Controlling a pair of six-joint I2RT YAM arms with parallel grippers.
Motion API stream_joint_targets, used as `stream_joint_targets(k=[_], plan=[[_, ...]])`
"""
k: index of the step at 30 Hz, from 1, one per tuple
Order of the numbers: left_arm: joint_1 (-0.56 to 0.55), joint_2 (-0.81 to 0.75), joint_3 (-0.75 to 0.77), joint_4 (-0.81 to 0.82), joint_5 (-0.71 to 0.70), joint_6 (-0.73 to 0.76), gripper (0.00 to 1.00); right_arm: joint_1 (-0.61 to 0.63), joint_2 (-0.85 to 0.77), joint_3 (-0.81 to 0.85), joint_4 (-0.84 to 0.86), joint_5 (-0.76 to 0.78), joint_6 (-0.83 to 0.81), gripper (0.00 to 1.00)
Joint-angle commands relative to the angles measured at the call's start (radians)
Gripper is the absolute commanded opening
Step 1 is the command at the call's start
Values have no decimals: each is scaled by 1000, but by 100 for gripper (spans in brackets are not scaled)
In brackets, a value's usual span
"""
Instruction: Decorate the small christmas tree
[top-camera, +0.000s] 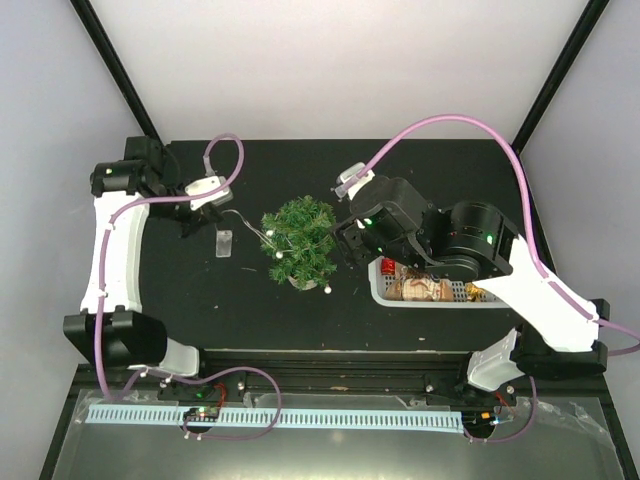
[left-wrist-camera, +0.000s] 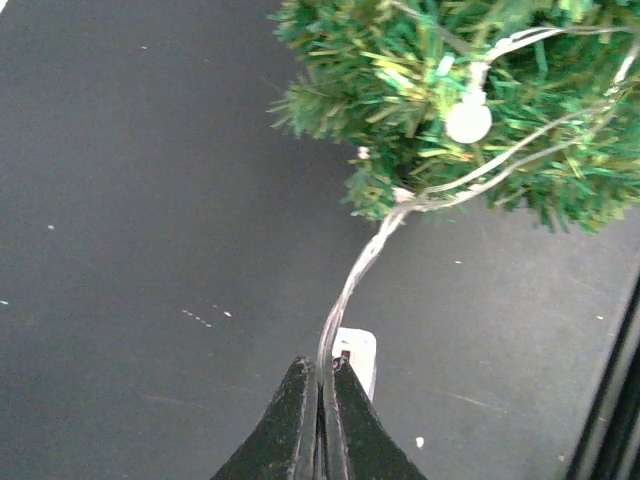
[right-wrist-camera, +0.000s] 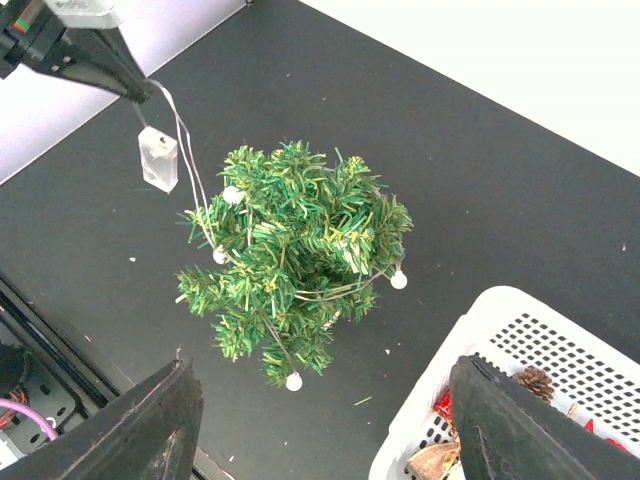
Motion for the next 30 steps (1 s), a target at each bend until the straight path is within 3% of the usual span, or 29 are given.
stream_joint_targets(k=[1, 11, 30], plan=[[4, 32, 63, 96, -21, -9, 2, -7, -14, -12, 24, 15, 12, 69], [-34, 122, 122, 234, -52, -83, 1, -8, -18, -35, 39, 3, 22, 69], [-218, 299, 204, 386, -212, -144, 2, -8, -59, -107, 77, -12, 46, 70]])
